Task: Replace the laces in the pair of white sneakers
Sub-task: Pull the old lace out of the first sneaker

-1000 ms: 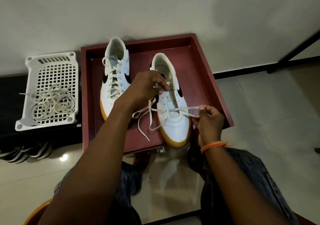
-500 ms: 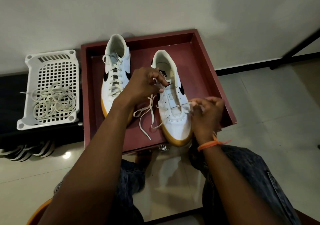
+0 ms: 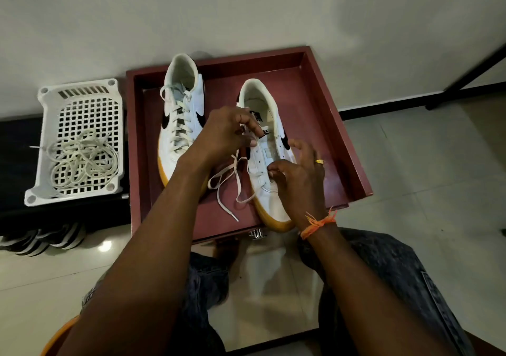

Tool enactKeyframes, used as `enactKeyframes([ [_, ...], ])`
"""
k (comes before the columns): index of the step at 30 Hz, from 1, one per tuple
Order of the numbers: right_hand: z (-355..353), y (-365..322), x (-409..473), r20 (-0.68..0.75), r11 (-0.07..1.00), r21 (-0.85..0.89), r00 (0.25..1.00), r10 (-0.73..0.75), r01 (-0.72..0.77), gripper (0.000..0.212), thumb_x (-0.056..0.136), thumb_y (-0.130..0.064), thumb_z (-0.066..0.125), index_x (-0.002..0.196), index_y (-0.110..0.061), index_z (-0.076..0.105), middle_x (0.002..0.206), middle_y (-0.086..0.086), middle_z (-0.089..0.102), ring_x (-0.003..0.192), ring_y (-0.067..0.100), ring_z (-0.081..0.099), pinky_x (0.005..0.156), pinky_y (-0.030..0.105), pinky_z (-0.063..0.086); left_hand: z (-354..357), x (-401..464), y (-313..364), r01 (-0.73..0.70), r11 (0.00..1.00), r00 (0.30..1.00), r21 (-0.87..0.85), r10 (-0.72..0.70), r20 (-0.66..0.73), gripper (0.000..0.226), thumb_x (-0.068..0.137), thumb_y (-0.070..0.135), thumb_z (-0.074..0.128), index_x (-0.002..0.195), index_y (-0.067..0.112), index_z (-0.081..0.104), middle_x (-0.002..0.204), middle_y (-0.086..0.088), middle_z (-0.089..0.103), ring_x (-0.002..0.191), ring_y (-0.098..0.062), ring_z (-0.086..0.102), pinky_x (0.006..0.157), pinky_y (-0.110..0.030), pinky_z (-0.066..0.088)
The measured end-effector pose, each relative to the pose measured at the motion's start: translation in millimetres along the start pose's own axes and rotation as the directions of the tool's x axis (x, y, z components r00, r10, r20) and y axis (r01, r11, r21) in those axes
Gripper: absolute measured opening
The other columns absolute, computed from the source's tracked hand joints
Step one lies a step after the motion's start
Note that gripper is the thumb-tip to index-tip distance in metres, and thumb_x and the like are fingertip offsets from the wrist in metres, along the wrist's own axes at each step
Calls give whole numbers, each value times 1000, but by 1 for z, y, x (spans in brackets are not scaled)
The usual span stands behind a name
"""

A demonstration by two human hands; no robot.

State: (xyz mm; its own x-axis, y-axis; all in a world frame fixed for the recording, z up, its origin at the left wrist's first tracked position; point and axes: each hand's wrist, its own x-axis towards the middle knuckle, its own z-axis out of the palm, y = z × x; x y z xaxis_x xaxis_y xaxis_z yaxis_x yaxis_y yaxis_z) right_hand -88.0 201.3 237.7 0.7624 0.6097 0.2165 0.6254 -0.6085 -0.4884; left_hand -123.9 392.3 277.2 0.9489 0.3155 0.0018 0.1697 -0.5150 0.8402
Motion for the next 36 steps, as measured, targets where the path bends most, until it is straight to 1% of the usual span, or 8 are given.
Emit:
enactKeyframes([
  [4,-9,6,4,-63,1000,-23,998,-5,3,4,79,-12,76,78,-14,73,124,14,52,112,32,51,80,38,46,-1,0,-2,0,1000,1000,-15,0,-13,21,69,-4,81,85,9,78,95,-6,75,113,-8,58,88,-19,48],
  [9,-33,41,11,-164,877,198,868,469,-437,5,86,-11,68,85,-9,72,123,13,39,102,13,40,95,37,46,-1,1,-5,9,1000,1000,-21,-9,-12,21,70,-4,81,86,10,78,95,-2,74,122,-3,53,90,-16,48],
  [15,-13,14,4,-39,986,90,989,143,-139,17,81,-19,77,97,-20,73,150,13,35,134,33,38,101,44,43,0,-1,2,-1,1000,1000,-14,1,-20,23,69,-5,81,85,11,78,94,-6,74,105,-7,57,81,-16,47],
  [18,-1,2,-1,14,999,36,1000,17,-18,6,80,-13,75,84,-18,74,146,17,41,131,39,43,93,56,47,0,0,1,9,1000,1000,-18,-9,-24,22,70,-5,81,85,11,78,95,-6,74,108,-3,56,79,-10,47],
  [21,0,0,2,-3,999,-42,1000,-29,28,7,79,-13,74,74,-18,73,142,16,47,126,39,47,88,54,47,1,-1,2,4,1000,1000,-21,-4,-21,20,71,-3,81,86,10,78,97,-6,74,103,-5,57,79,-10,47],
  [28,-10,7,4,29,982,-159,995,-95,99,5,81,-10,73,83,-13,69,127,14,53,115,35,53,85,53,50,0,1,-3,24,999,1000,-23,-25,-15,24,71,-3,82,87,14,78,96,0,73,122,1,50,83,-7,46],
  [31,-24,21,7,-66,985,-170,998,-7,-4,7,82,-9,68,85,-6,63,114,16,53,98,31,54,74,45,54,-2,1,-5,14,999,1000,-30,-14,-15,22,70,-4,82,87,10,78,94,1,72,123,-4,52,86,-11,48],
  [36,-36,42,7,-108,958,-73,958,267,-276,8,81,-11,73,85,-7,67,117,19,45,99,34,52,77,50,55,-1,2,-5,19,999,1000,-39,-20,-10,24,69,-5,82,88,10,78,93,-1,73,122,-5,53,87,-19,50],
])
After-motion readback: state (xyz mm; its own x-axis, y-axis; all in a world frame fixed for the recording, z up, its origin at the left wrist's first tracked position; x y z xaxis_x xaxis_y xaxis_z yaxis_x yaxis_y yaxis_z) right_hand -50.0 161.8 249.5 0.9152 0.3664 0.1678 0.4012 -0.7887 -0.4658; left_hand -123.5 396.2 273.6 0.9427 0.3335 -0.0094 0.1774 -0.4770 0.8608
